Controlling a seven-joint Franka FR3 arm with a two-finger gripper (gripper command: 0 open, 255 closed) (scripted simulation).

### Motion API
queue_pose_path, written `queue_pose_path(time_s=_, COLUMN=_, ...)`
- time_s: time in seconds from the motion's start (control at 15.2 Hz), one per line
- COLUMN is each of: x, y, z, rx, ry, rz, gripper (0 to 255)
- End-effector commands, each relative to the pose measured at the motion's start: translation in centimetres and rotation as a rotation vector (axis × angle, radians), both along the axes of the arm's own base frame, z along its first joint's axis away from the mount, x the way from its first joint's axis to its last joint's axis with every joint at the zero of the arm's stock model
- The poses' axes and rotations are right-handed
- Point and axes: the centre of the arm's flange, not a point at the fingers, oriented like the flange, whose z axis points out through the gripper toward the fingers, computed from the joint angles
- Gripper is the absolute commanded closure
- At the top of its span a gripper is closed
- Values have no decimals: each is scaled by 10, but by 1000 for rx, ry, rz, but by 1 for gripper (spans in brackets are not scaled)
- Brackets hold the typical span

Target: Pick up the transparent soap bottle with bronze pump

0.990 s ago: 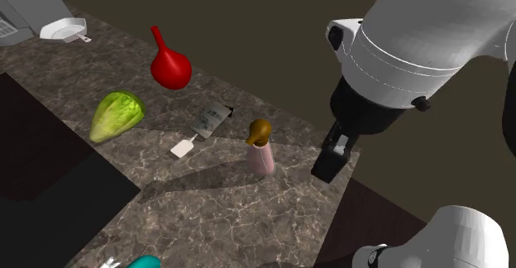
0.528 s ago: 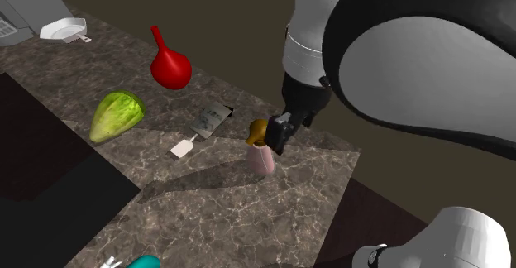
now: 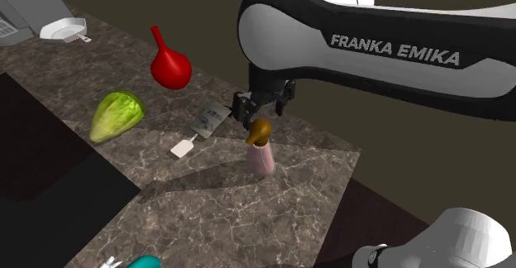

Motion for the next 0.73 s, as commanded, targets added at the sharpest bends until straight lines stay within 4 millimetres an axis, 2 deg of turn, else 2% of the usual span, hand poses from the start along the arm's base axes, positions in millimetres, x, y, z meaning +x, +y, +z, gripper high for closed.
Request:
queue_pose_path(time_s=0.0, x=18, y=-13, z=-17, rx=13, ry=18, rz=-59, gripper=0)
queue_pose_path(time_s=0.07, x=28, y=-19, z=-24, rx=19, ry=28, rz=-88, gripper=0)
queue_pose_path(time_s=0.13, x=29, y=-20, z=-25, rx=19, ry=29, rz=-91, gripper=0)
queue_pose_path(time_s=0.59, x=29, y=-20, z=-65, rx=19, ry=29, rz=-91, gripper=0)
queue_pose_path(time_s=0.66, x=29, y=-20, z=-65, rx=19, ry=29, rz=-91, gripper=0)
